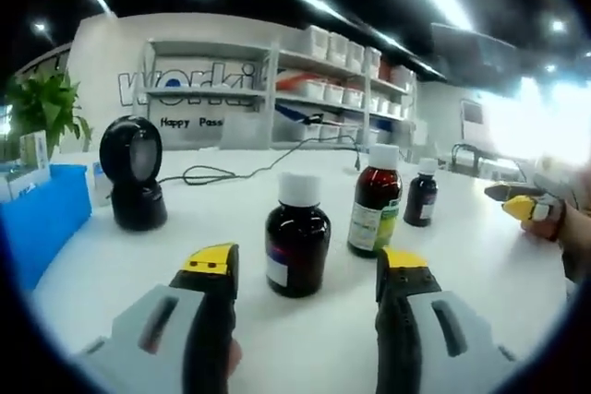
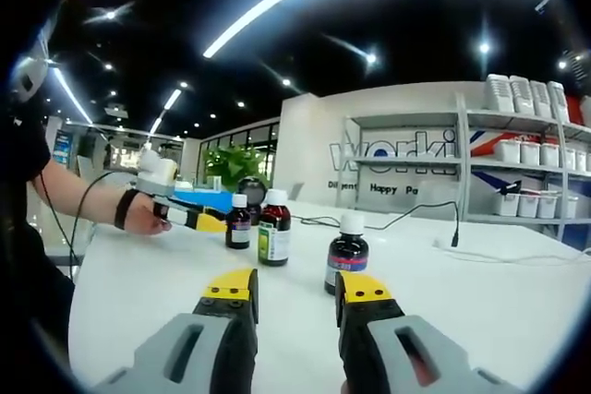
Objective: Rotate the medicine bottle to make it face forward pick up the medicine bottle inspect the drug traceability code place the medicine on the table
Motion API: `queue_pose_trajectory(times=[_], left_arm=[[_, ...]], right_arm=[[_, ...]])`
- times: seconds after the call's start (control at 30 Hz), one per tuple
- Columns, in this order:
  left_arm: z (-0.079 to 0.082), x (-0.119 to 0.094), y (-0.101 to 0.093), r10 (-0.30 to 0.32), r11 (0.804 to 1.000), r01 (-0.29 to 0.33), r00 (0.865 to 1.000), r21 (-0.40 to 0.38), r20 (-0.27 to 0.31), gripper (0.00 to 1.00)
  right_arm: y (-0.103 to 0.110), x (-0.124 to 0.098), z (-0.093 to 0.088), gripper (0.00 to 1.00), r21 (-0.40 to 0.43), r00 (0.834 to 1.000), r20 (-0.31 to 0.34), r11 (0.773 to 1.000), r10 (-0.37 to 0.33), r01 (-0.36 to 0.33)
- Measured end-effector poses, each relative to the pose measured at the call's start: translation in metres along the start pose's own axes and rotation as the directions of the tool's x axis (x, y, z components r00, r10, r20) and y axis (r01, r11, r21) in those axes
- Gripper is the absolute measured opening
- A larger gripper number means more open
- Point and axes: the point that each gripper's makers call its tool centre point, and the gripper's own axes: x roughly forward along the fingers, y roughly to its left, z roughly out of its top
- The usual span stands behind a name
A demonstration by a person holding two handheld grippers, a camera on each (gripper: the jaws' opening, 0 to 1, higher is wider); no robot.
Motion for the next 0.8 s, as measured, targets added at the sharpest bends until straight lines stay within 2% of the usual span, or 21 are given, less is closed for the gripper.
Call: queue_pose_trajectory(times=[0.1, 0.17, 0.2, 0.23, 0.3, 0.5, 0.57, 0.6, 0.7, 0.8], left_arm=[[0.0, -0.004, 0.003, 0.042, 0.998, -0.042, 0.999, -0.037, 0.001, 0.49], [0.003, -0.008, 0.008, 0.111, 0.992, -0.11, 0.994, -0.06, 0.009, 0.48], [0.004, -0.008, 0.009, 0.129, 0.99, -0.127, 0.992, -0.059, 0.016, 0.48], [0.005, -0.008, 0.012, 0.166, 0.986, -0.165, 0.986, -0.02, 0.018, 0.47], [0.005, -0.005, 0.018, 0.19, 0.982, -0.19, 0.982, -0.014, 0.018, 0.48], [0.006, 0.01, 0.02, 0.269, 0.963, -0.269, 0.963, -0.018, 0.004, 0.47], [0.006, 0.014, 0.017, 0.284, 0.958, -0.284, 0.959, -0.029, 0.003, 0.44], [0.003, 0.017, 0.013, 0.292, 0.955, -0.292, 0.956, -0.059, -0.007, 0.44], [0.001, 0.023, 0.017, 0.321, 0.943, -0.321, 0.947, -0.083, -0.021, 0.42], [0.002, 0.019, 0.021, 0.357, 0.931, -0.358, 0.934, -0.066, -0.017, 0.36]], right_arm=[[0.0, 0.0, 0.0, 0.29, -0.001, 1.0, 0.001, 1.0, 0.0, 0.0], [0.001, 0.0, 0.001, 0.29, -0.001, 1.0, 0.002, 1.0, 0.0, 0.0], [0.001, 0.0, 0.001, 0.29, -0.001, 1.0, 0.002, 1.0, -0.001, 0.001], [0.001, 0.0, 0.001, 0.29, 0.0, 1.0, 0.002, 1.0, -0.001, 0.001], [0.002, 0.0, 0.001, 0.29, 0.002, 1.0, 0.004, 1.0, 0.001, -0.001], [0.001, -0.001, 0.001, 0.29, 0.001, 1.0, 0.006, 1.0, 0.001, -0.001], [0.001, -0.001, 0.001, 0.29, 0.002, 1.0, 0.007, 1.0, 0.0, 0.0], [0.0, -0.001, 0.001, 0.29, 0.002, 1.0, 0.007, 1.0, 0.0, 0.0], [0.0, 0.0, 0.001, 0.28, 0.002, 1.0, 0.007, 1.0, -0.001, 0.001], [0.0, 0.0, 0.001, 0.28, 0.003, 1.0, 0.009, 1.0, 0.0, 0.0]])
